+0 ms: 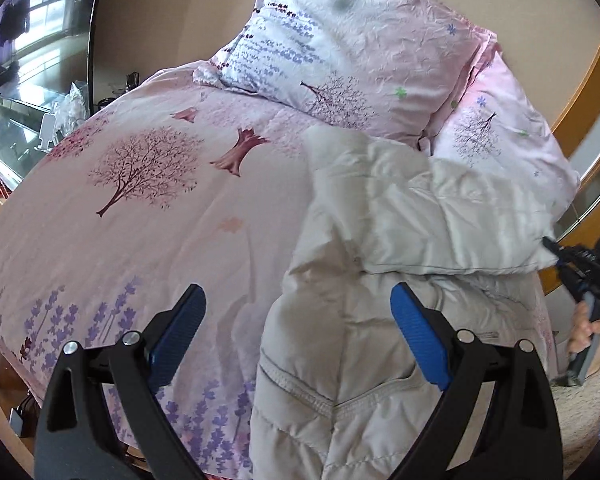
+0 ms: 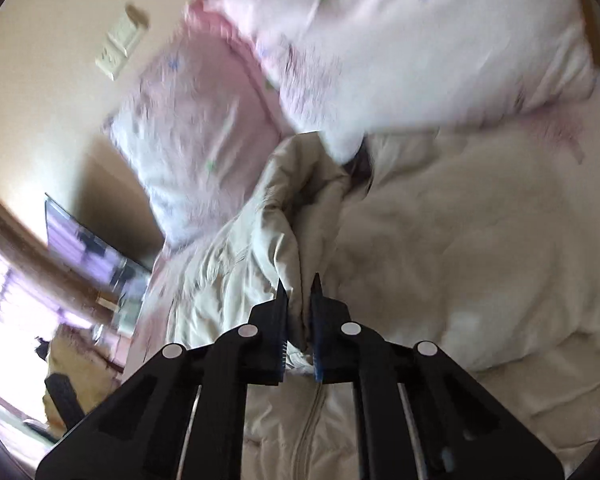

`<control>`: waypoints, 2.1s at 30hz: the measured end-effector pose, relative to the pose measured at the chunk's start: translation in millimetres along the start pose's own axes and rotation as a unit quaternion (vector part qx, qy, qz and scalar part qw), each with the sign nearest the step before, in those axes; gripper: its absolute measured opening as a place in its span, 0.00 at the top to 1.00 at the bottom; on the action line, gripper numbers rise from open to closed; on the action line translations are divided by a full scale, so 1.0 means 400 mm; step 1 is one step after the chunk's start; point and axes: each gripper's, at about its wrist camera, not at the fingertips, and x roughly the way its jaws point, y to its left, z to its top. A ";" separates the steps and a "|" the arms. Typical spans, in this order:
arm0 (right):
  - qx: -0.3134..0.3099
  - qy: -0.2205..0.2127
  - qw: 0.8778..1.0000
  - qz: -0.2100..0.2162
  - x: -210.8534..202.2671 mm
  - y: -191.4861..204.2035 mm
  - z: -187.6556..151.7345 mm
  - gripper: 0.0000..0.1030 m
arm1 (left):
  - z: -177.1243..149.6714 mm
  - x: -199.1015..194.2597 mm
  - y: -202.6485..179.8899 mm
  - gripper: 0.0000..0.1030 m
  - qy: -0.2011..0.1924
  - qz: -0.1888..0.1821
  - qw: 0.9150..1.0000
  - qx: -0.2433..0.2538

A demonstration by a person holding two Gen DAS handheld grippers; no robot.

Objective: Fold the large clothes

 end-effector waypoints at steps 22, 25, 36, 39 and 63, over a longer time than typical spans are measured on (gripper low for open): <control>-0.028 0.041 0.997 -0.063 0.010 -0.012 -0.057 0.79 | -0.050 0.037 -0.057 0.02 0.017 0.013 0.998 0.056; -0.025 0.075 0.994 -0.075 0.055 -0.017 -0.067 0.79 | -0.057 0.048 -0.058 0.02 0.029 0.014 0.998 0.058; 0.026 0.150 0.984 -0.092 0.160 -0.121 -0.101 0.87 | -0.087 0.048 -0.031 0.02 0.020 0.004 0.999 0.033; 0.027 0.156 0.984 -0.083 0.123 -0.112 -0.104 0.84 | -0.090 0.032 -0.033 0.02 0.018 0.006 0.999 0.044; 0.184 0.087 0.977 -0.059 -0.381 -0.516 -0.297 0.15 | -0.203 -0.026 0.085 0.03 0.074 -0.117 0.990 -0.021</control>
